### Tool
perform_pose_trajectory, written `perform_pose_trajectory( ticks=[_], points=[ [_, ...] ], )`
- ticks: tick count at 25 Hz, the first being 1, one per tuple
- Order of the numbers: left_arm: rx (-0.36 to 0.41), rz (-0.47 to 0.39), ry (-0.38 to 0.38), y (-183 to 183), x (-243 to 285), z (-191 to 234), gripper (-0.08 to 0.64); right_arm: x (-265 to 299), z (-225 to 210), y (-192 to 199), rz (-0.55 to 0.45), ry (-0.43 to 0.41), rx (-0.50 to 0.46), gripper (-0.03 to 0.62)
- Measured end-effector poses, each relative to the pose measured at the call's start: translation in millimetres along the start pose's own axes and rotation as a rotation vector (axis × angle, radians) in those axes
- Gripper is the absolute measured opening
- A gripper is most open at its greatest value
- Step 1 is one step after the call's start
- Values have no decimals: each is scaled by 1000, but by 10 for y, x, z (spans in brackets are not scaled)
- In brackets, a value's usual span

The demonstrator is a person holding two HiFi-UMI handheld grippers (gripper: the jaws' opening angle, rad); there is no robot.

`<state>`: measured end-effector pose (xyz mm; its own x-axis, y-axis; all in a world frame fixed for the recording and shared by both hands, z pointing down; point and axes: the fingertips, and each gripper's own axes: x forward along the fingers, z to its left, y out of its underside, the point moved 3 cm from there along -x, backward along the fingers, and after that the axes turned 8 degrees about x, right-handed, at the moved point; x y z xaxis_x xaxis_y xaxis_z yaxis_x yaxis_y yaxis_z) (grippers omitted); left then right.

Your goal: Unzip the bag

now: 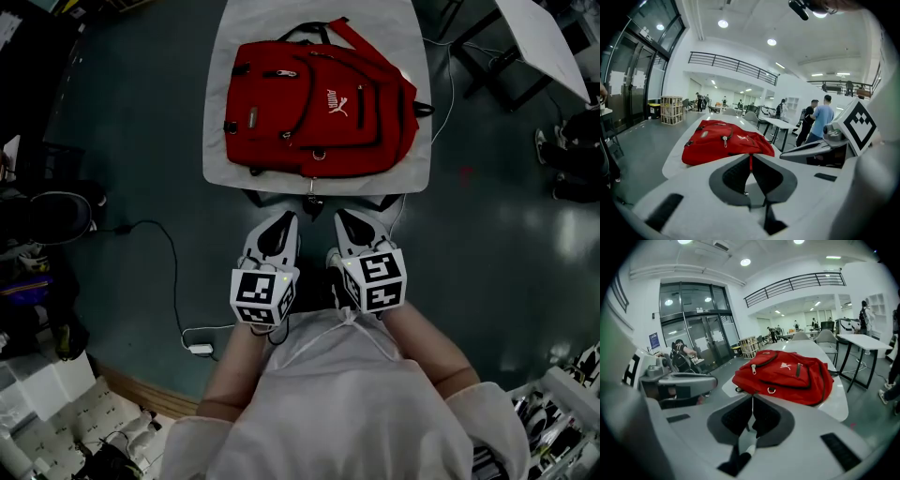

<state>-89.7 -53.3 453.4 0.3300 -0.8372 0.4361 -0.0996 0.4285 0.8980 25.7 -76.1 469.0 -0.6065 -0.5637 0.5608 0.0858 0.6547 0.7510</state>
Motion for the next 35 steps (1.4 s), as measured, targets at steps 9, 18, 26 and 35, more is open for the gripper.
perform_pose_trajectory(
  ticks=[9,18,26,35],
  points=[
    [25,46,163,134,597,424,32,637,-104,105,140,83,94,29],
    [128,57,221,412,1136,776,32,1250,-169,381,254,137,183,32],
    [131,160,237,830,1408,849,32,1591,-205,637,351,169,225,91],
    [111,257,231,981,1511,888,32,1663,-262,654,385,186,159,43]
  ],
)
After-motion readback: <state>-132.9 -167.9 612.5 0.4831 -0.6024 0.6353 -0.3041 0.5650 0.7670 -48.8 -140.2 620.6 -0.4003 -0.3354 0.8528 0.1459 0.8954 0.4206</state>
